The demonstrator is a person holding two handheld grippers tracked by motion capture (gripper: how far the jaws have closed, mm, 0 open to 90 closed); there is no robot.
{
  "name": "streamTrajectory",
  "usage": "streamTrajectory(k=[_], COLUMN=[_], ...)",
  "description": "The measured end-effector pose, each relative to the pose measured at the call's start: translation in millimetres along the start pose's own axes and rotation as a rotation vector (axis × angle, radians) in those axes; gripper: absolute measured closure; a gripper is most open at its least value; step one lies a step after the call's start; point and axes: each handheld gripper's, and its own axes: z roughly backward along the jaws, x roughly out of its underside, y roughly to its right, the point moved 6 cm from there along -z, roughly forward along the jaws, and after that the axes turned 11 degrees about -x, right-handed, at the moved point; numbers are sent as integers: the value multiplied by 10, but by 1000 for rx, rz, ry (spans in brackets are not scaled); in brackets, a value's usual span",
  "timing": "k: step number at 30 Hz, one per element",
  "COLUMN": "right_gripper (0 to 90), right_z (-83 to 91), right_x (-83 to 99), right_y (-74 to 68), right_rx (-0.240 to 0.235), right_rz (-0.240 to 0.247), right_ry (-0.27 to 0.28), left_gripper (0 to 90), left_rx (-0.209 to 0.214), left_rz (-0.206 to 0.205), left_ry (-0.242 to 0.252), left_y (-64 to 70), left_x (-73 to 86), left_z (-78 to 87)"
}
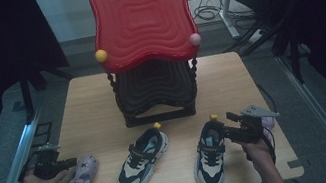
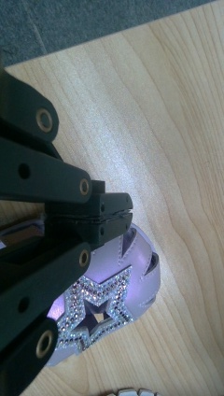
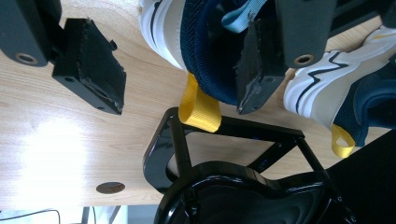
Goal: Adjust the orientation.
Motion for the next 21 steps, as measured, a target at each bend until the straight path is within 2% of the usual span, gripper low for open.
streamTrajectory(k=[12, 15, 17, 21], right_gripper=[342, 345, 347, 347], right_z=[13, 13, 11, 5], right_x=[-15, -28, -34, -34], right_y=[-20, -39, -43, -58], right_rx=[-11, -42, -40, -44], right_rz=[-5, -22, -17, -18], right_ry=[8, 21, 20, 21], left_gripper=[872, 838, 791, 611], left_rx=[14, 17, 9, 37], left_rz=[0, 11, 24, 60], left_ry=[14, 36, 61, 151], left_y=[17, -11, -35, 9], left_x=[-40, -56, -77, -156], left_z=[-31, 14, 74, 294])
